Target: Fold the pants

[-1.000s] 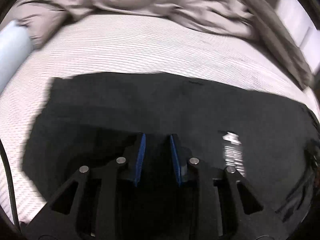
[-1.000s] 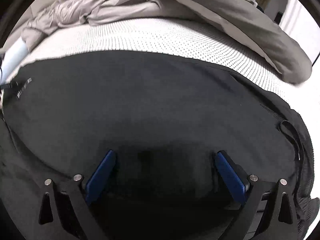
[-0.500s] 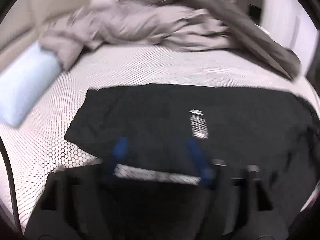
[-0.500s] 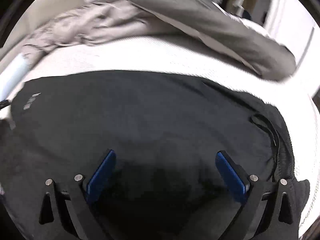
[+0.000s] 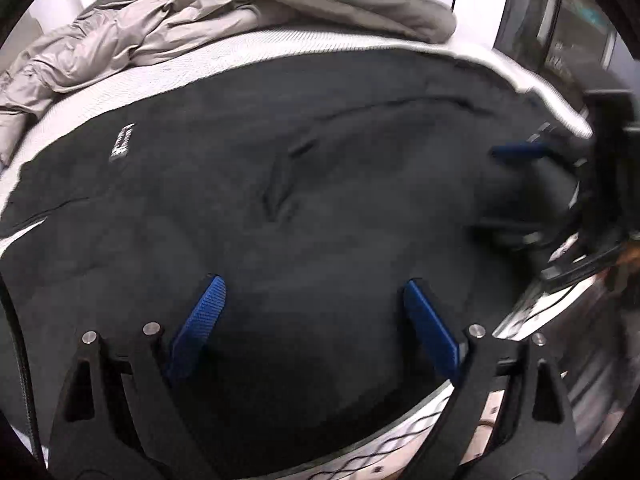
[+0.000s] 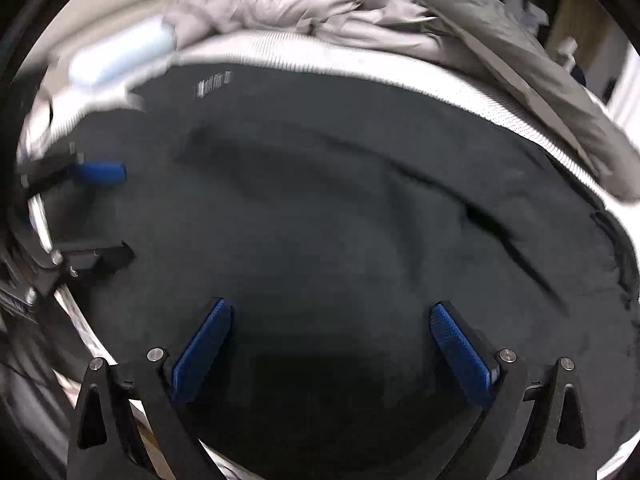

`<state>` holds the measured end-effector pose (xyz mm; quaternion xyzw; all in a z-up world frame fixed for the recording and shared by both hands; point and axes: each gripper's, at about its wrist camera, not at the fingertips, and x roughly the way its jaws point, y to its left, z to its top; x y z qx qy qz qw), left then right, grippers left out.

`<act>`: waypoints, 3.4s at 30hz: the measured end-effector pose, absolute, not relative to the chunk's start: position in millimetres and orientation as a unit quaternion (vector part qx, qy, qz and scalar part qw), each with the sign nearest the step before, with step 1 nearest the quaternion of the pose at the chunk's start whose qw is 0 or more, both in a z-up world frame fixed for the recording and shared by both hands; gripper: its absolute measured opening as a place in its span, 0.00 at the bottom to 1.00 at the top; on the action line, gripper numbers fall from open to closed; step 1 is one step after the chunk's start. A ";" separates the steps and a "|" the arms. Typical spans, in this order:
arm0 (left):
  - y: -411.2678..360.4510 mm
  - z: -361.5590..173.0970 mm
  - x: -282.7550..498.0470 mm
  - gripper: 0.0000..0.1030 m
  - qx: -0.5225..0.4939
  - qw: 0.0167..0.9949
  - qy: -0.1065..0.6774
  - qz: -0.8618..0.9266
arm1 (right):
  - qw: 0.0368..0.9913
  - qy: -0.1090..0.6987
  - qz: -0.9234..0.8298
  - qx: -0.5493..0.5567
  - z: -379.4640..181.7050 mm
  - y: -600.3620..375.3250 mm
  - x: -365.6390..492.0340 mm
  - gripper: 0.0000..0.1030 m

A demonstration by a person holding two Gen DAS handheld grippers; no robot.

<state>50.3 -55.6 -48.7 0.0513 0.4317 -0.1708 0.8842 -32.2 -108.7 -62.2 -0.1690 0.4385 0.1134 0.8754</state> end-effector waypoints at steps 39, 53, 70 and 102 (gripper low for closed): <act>155.7 -25.7 48.3 0.79 -0.117 0.908 0.401 0.019 | 0.899 0.399 -0.170 -0.057 -34.6 -344.3 -83.0 0.97; 225.8 -35.9 -77.5 0.59 -0.332 0.872 0.358 0.041 | 0.932 0.330 -0.106 0.106 6.3 -350.2 -143.1 0.98; 246.7 -61.4 -22.3 0.01 -0.390 0.866 0.307 0.059 | 0.915 0.302 -0.120 0.239 -5.3 -398.3 -190.7 0.98; 257.3 -59.8 -30.9 0.00 -0.386 0.869 0.306 0.041 | 0.872 0.269 -0.056 0.405 -22.3 -439.3 -195.7 0.04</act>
